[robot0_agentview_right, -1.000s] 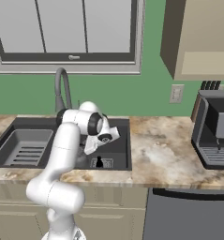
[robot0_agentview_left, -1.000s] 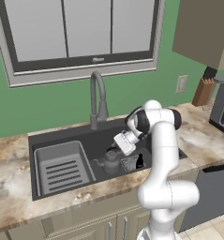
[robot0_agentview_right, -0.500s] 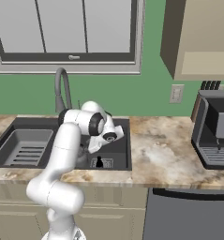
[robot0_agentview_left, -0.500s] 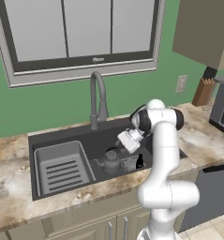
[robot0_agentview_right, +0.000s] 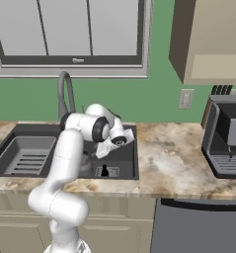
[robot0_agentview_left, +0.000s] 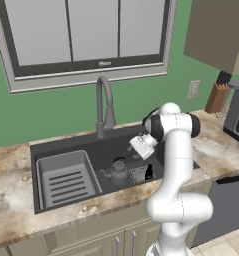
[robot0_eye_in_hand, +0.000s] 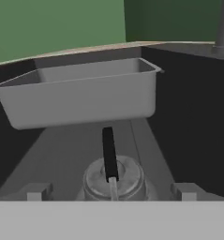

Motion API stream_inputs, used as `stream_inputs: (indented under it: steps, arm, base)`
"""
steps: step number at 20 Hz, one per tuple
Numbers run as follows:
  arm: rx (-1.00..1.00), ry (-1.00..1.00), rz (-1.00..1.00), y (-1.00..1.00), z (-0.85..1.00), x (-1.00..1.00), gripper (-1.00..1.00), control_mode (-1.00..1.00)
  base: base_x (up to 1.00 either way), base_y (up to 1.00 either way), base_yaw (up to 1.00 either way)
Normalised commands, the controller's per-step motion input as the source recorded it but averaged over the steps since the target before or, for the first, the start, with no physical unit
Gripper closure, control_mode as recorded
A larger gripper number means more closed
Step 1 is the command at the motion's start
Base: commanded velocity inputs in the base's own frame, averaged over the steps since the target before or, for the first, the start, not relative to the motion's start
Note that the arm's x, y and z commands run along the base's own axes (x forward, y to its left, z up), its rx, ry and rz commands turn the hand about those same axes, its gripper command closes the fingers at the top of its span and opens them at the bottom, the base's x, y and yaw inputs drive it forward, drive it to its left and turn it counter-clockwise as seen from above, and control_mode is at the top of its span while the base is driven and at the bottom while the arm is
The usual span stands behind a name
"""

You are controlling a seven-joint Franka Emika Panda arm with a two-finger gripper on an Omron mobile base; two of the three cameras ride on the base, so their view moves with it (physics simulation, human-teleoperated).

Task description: Open the cabinet, pick the kettle from the cabinet, and place it in the sink.

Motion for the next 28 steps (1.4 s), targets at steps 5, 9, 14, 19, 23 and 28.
stream_inputs:
  steps: [5,9,14,19,23,28]
  arm:
    - [-0.10,-0.01,-0.12,-0.06,0.29,-0.16,-1.00,-1.00]
    - [-0.12,-0.05,-0.16,-0.01,0.35,-0.18,-1.00,-1.00]
    - [-0.15,-0.01,-0.16,-0.03,0.34,-0.20,-1.00,-1.00]
    - [-0.17,-0.05,-0.11,-0.07,0.32,-0.29,-1.00,-1.00]
    - [-0.13,-0.06,-0.11,-0.05,0.39,-0.24,-1.00,-1.00]
    - [-0.13,-0.02,-0.14,-0.06,0.41,-0.23,-1.00,-1.00]
  base:
    - [0.00,0.00,0.00]
    - [0.00,0.00,0.00]
    - [0.00,0.00,0.00]
    - [0.00,0.00,0.00]
    - [0.00,0.00,0.00]
    - [0.00,0.00,0.00]
